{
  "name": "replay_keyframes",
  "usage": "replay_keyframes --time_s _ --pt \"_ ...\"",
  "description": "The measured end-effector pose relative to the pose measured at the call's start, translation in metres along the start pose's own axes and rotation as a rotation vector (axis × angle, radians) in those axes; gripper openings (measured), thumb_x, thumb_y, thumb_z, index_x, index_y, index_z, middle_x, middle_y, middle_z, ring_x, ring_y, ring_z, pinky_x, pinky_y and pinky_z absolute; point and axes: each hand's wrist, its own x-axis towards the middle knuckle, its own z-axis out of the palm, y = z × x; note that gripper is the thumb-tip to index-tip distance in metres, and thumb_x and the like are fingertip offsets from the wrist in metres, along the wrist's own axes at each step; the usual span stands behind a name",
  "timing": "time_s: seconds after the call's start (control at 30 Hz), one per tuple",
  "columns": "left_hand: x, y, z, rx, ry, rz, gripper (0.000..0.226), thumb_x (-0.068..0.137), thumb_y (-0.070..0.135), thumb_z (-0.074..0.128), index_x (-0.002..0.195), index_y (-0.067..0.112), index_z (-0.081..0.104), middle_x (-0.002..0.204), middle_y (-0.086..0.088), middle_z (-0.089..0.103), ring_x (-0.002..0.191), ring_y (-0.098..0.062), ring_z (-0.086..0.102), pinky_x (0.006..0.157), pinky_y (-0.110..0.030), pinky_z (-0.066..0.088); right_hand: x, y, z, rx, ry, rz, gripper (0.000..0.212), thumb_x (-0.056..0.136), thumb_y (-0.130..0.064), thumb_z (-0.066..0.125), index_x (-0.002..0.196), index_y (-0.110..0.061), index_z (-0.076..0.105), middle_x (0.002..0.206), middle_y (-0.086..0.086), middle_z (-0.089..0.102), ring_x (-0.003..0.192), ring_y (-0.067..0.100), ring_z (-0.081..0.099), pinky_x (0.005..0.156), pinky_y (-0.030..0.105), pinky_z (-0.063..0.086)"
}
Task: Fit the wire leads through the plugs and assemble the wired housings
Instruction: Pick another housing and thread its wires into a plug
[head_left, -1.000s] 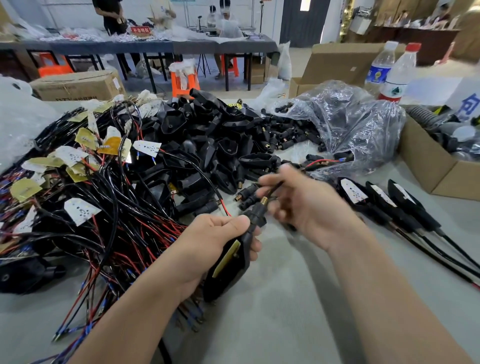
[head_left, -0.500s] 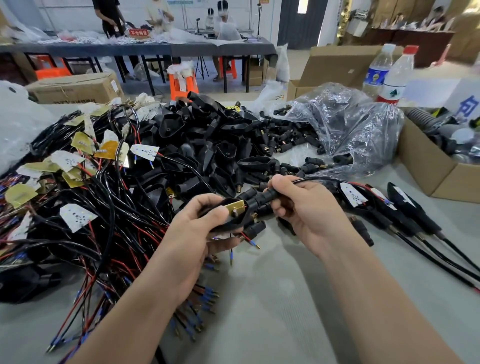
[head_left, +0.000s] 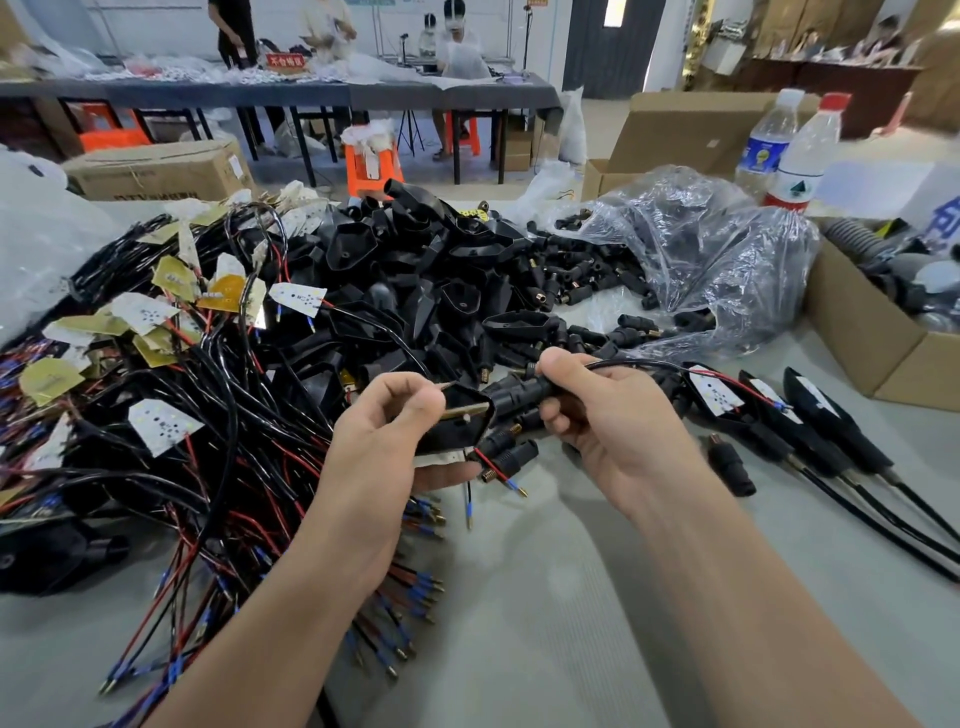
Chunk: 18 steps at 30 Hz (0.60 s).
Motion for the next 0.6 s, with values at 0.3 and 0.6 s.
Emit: replay_keyframes --time_s 0.3,0.6 --pt "0.0029 -0.0038 -0.0057 -0.06 -0.084 -0.072 0.039 0.087 -0.021 0.061 0.101 0.013 0.075 0.119 -0.011 0.074 0.095 -0.03 0.077 0.078 -0.03 0.063 -0.0015 0.0015 0.0007 0.005 -0.009 0.032 0.035 0.091 -0.011 0.074 0.057 -0.019 0.076 0.066 0.007 0.066 0.051 0.012 0.055 0.046 0.018 0.045" --pt "-0.0003 -0.0016 -0.0039 0.124 -0.163 -0.055 0.025 0.097 0.0 0.066 0.113 0.017 0.074 0.102 -0.007 0.077 0.084 -0.017 0.076 0.065 -0.031 0.063 0.0013 -0.0025 -0.0057 0.155 -0.055 0.045 0.037 0.091 -0.006 0.07 0.056 -0.019 0.074 0.065 0.001 0.063 0.05 0.01 0.05 0.046 0.017 0.042"
